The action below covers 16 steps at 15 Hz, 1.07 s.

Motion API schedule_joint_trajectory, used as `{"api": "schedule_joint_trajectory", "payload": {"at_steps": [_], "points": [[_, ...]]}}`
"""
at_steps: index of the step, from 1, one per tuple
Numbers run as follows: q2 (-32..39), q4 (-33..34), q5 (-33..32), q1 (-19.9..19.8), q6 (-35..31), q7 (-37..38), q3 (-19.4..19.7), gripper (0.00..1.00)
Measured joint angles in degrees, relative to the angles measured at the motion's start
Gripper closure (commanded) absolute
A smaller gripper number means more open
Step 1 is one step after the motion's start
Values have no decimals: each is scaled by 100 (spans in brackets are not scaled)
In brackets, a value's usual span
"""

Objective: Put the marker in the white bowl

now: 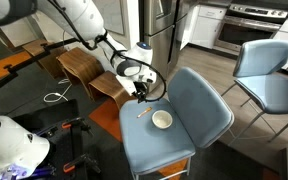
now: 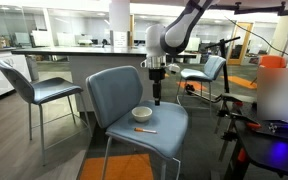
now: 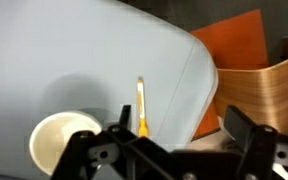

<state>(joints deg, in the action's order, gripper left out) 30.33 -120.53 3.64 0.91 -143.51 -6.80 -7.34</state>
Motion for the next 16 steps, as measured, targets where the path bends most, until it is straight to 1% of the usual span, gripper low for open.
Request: {"api": "schedule_joint_trajectory", "payload": {"at_steps": [4,7,13,16], "points": [[990,929,-22,-63,18,-125,3,0],[1559,1540,-40,-64,61,-196,5,0],[2430,2373,-95,-65,275,-427,5,0],[2776,2726,-111,-66,378,-557,5,3]]}}
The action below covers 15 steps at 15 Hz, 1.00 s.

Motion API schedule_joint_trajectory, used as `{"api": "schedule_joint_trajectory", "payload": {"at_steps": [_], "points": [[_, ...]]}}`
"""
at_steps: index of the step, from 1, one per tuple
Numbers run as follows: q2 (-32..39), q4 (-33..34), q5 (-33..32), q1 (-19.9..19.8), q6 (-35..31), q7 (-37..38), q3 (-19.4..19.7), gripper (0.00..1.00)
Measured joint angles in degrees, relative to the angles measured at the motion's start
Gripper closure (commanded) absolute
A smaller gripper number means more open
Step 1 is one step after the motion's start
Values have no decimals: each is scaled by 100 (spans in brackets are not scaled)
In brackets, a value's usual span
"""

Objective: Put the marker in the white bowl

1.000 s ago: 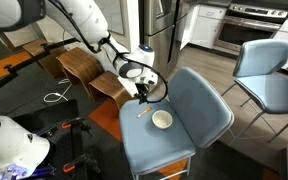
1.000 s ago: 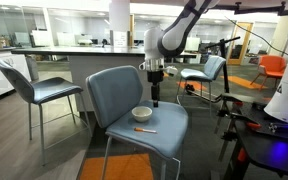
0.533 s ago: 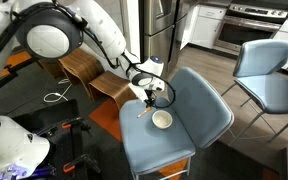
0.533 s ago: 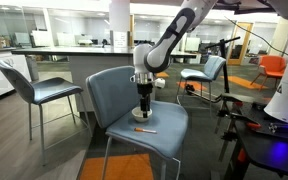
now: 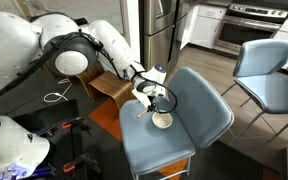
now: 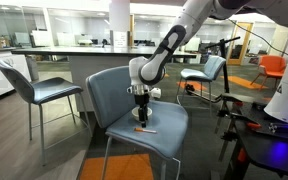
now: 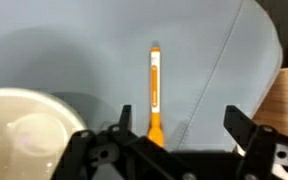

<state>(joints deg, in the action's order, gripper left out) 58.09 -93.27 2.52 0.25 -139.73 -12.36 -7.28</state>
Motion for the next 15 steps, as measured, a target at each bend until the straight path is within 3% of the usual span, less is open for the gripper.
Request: {"api": "schedule_joint_trajectory", "payload": {"at_steps": [10,15], "points": [[764,970,-3,-53,402,-332,-2,17],[961,1239,-3,-55,621,-334,-9,66]]}}
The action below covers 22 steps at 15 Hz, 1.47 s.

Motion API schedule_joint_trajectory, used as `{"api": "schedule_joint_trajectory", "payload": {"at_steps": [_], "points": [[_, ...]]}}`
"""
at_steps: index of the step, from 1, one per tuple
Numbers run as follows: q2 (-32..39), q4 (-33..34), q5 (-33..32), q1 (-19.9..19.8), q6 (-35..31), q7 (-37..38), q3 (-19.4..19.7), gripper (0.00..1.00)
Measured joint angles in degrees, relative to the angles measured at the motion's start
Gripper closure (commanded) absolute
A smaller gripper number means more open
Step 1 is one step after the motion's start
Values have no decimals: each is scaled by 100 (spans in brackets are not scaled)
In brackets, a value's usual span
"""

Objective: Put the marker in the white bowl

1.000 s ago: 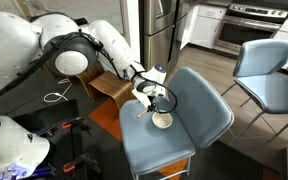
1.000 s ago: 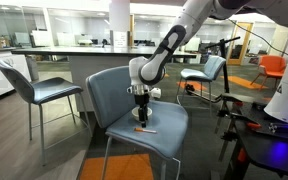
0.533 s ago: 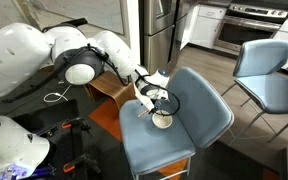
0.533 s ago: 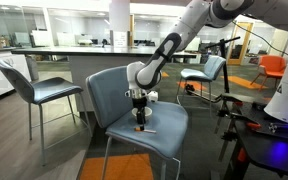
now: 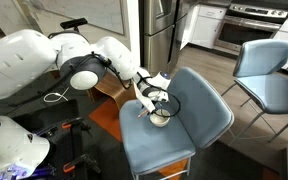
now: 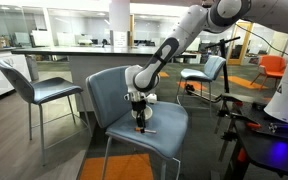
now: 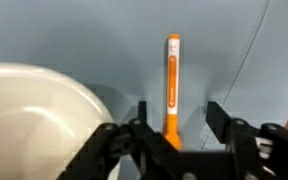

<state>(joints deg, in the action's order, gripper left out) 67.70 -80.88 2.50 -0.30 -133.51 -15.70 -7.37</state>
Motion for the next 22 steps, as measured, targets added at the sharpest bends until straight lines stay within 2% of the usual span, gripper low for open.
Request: {"api": "schedule_joint_trajectory", "payload": {"at_steps": [5,8,16,22], "points": [[149,182,0,-19,42,0,0,100],[164,231,0,-20,72,0,0,97],[33,212,8,-42,72,0,-13,97],[-488,-309,26,-253,80,2,-92,97]]}}
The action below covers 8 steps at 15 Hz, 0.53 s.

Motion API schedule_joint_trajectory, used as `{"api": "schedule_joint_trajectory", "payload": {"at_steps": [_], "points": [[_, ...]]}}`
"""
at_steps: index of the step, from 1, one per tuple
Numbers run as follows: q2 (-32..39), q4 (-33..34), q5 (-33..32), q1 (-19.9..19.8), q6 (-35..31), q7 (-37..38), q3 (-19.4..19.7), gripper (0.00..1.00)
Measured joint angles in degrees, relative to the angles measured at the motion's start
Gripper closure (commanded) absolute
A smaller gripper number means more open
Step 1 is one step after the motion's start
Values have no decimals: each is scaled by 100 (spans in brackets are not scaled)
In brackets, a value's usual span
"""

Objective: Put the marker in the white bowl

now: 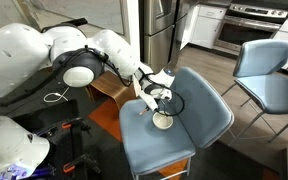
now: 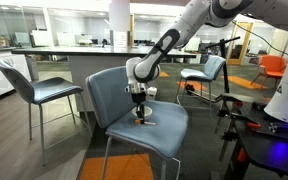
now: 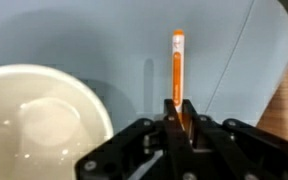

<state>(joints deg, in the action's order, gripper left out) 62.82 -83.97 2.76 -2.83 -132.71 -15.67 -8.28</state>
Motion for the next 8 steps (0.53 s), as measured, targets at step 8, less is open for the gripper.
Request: {"api": "schedule_joint_trajectory", "payload": {"at_steps": [8], "points": [[-794,-552,18,-380,-1,44,248,97]]}}
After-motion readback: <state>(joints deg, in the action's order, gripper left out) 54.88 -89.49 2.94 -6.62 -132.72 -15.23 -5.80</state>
